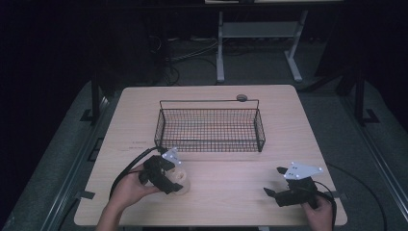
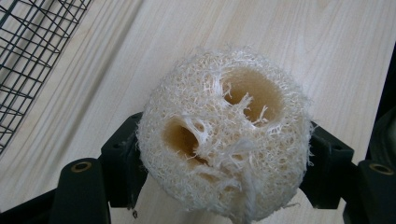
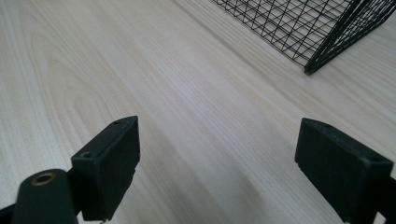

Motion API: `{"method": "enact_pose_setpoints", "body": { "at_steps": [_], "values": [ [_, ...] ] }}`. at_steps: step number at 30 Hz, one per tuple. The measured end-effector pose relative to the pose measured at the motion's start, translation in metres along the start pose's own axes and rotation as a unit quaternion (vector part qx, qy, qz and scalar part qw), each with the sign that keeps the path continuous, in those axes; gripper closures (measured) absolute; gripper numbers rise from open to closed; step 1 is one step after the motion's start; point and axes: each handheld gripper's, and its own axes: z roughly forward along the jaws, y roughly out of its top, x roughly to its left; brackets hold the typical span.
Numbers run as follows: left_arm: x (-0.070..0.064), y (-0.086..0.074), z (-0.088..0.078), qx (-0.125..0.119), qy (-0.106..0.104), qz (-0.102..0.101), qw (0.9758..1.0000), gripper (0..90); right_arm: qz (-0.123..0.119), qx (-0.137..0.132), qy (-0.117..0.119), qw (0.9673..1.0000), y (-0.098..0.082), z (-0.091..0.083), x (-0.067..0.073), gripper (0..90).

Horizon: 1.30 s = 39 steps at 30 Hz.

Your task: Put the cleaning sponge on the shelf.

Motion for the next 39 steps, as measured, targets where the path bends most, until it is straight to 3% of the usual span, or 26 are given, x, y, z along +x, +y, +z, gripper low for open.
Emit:
{"method": "enact_pose_setpoints", "body": {
  "at_steps": [39],
  "values": [
    [0.015,0.040,-0.036,-0.028,-0.006,0.010,0.9995,27.9,0.004,-0.008,0.005,1.0000,0.000,0.001,-0.002,13.5]
  ]
}}
